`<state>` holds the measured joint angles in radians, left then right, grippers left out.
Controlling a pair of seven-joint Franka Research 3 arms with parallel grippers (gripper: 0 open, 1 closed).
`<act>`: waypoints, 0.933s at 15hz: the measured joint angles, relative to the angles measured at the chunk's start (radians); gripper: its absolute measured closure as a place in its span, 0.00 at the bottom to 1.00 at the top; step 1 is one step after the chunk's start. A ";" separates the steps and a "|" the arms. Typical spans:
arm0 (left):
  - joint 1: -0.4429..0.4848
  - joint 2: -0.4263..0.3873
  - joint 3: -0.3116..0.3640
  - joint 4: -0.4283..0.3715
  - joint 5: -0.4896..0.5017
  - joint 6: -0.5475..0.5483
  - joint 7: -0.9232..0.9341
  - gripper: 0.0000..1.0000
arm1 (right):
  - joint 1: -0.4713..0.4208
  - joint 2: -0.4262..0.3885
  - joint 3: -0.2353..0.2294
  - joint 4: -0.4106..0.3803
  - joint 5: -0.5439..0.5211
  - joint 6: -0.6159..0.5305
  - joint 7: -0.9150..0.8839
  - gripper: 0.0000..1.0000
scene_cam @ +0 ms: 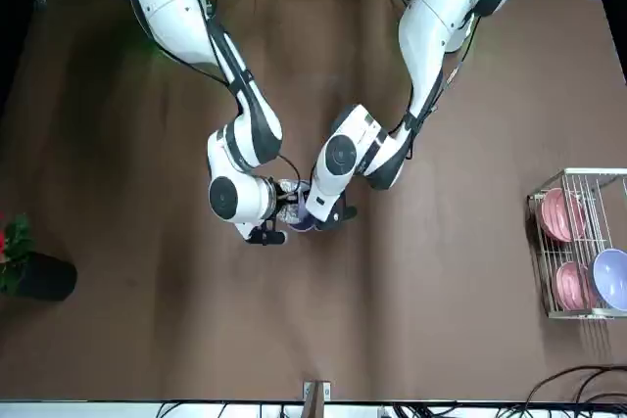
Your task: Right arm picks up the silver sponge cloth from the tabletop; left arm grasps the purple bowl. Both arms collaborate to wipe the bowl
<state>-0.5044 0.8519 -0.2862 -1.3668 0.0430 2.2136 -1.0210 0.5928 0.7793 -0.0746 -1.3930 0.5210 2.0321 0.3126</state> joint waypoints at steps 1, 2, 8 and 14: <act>0.000 0.000 0.000 0.000 0.000 0.000 0.000 0.96 | 0.002 0.007 0.000 0.000 0.004 0.022 0.000 0.98; 0.000 0.000 0.000 0.001 0.000 0.000 0.000 0.96 | 0.006 0.014 0.000 0.000 0.007 0.039 0.001 0.98; 0.001 0.002 0.002 -0.001 0.000 -0.002 0.000 0.96 | 0.033 0.051 -0.004 -0.001 0.011 0.080 0.012 0.98; 0.004 0.002 0.002 0.000 0.000 -0.002 0.006 0.96 | 0.033 0.058 -0.010 -0.003 0.053 0.078 0.012 0.98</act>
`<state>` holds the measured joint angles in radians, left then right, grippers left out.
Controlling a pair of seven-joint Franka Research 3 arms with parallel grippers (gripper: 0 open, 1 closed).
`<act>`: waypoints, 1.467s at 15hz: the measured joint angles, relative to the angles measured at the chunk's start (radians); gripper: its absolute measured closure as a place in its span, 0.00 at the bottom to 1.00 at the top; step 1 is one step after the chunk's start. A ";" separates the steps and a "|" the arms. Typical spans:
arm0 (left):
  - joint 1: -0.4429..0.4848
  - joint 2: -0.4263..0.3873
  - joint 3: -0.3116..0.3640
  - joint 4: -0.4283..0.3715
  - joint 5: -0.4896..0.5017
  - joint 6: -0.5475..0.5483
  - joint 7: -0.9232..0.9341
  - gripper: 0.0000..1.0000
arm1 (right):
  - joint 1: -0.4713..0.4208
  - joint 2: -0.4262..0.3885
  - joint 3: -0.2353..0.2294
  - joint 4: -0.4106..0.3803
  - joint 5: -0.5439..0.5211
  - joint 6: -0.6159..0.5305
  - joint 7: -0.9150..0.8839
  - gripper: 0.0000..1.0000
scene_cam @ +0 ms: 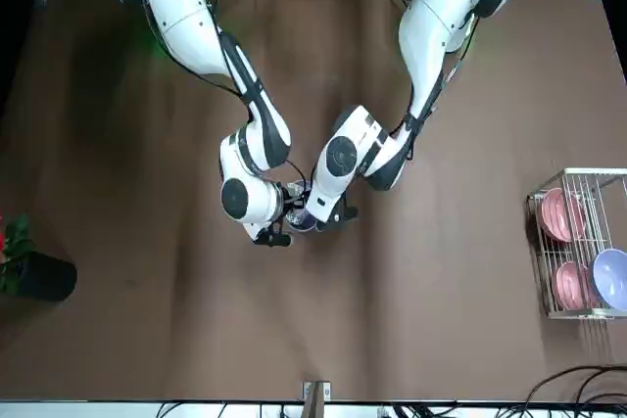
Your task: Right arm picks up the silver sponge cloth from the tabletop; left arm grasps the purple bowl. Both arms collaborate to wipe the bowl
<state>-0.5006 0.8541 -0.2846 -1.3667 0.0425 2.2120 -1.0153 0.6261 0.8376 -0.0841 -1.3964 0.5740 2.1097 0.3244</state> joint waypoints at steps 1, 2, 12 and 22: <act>0.001 0.000 0.000 0.000 0.000 0.000 0.001 0.96 | 0.000 0.001 -0.001 0.000 0.014 0.000 0.000 0.98; 0.002 0.000 0.000 0.000 0.000 0.000 0.001 0.96 | 0.000 0.002 -0.002 -0.001 0.022 0.001 0.000 0.98; 0.016 0.000 0.001 0.000 -0.025 0.000 0.000 0.96 | 0.000 0.011 -0.007 -0.002 0.133 0.010 0.066 0.98; 0.017 0.000 -0.001 0.006 -0.027 0.002 0.000 0.96 | 0.005 0.011 0.000 0.000 0.028 0.007 0.071 0.98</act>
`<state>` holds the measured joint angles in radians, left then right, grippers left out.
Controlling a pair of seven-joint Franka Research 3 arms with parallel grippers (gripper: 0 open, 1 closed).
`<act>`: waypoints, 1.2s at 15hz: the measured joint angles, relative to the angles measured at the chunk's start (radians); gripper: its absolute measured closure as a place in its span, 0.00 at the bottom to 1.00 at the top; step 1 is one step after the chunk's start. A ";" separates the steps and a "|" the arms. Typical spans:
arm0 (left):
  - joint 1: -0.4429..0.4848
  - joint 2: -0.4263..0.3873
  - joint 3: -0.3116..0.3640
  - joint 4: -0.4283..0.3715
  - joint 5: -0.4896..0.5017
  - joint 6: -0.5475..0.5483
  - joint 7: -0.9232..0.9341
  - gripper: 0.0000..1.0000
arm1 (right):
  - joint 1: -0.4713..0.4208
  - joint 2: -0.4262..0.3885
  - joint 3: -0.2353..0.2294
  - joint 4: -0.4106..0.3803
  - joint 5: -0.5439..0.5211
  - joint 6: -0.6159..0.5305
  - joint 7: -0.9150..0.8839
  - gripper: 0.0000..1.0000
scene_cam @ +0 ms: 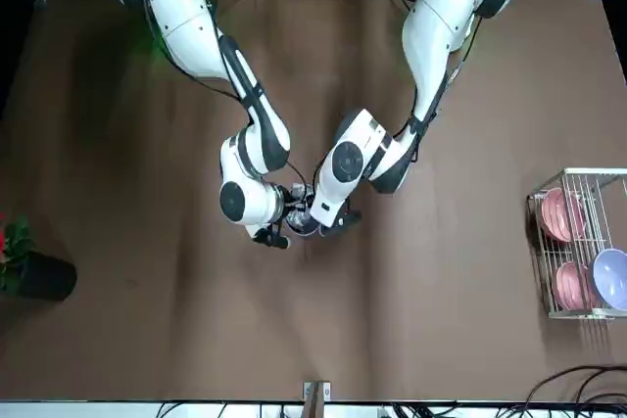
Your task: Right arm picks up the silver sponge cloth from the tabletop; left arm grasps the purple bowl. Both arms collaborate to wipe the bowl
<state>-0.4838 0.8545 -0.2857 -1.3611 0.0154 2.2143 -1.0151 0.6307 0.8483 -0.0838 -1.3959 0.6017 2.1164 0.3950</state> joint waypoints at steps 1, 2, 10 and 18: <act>0.000 0.000 -0.001 0.000 0.000 0.000 0.000 0.96 | 0.001 0.000 0.000 0.003 -0.009 -0.011 -0.010 0.98; 0.000 0.000 -0.001 0.000 0.000 0.000 0.000 0.96 | 0.001 0.000 0.000 0.007 -0.015 -0.026 -0.019 0.98; 0.015 0.000 -0.012 0.000 0.000 0.000 0.001 0.96 | 0.003 0.000 -0.001 0.014 -0.004 -0.046 0.070 0.98; 0.021 0.000 -0.012 0.000 0.000 -0.001 0.001 0.96 | 0.002 0.007 -0.007 0.014 0.085 -0.047 0.166 0.98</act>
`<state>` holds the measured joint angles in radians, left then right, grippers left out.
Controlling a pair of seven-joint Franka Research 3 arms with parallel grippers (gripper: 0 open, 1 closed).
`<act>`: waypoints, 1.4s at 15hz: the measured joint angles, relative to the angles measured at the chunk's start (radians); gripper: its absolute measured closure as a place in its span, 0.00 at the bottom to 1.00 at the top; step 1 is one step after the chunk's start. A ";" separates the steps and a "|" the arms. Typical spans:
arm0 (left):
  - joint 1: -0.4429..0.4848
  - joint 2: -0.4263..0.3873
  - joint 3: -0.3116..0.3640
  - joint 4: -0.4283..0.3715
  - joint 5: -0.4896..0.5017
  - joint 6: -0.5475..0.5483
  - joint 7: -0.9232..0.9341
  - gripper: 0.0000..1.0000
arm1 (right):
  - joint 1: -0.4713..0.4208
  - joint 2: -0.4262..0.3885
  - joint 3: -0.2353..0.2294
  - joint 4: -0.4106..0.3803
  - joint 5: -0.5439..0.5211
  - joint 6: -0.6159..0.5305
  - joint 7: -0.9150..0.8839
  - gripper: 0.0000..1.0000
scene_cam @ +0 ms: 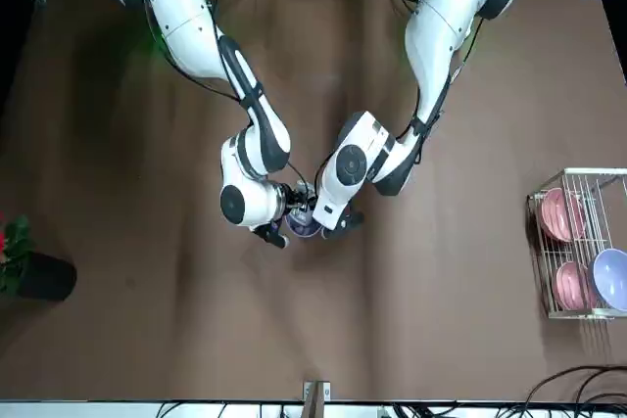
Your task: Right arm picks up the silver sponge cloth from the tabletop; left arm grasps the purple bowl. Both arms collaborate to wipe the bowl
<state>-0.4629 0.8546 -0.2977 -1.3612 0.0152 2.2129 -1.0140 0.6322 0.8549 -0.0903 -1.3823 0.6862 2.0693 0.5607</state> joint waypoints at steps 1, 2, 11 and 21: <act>0.000 0.000 0.000 0.000 0.000 0.000 0.000 0.96 | 0.000 0.000 0.000 0.001 0.000 0.005 0.000 0.98; 0.001 0.000 0.000 0.001 0.000 0.000 0.000 0.96 | 0.000 0.000 0.000 0.001 0.000 0.020 -0.003 0.98; 0.009 0.000 0.000 0.014 0.000 0.001 0.000 0.96 | 0.000 0.000 -0.005 0.019 -0.057 0.074 -0.098 0.98; 0.010 0.000 0.001 0.017 0.000 -0.005 0.001 0.96 | -0.016 -0.019 -0.031 0.057 -0.062 0.065 -0.100 0.98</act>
<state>-0.4534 0.8545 -0.2969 -1.3439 0.0152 2.2077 -1.0129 0.6167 0.8355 -0.1214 -1.3251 0.6243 2.1343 0.4608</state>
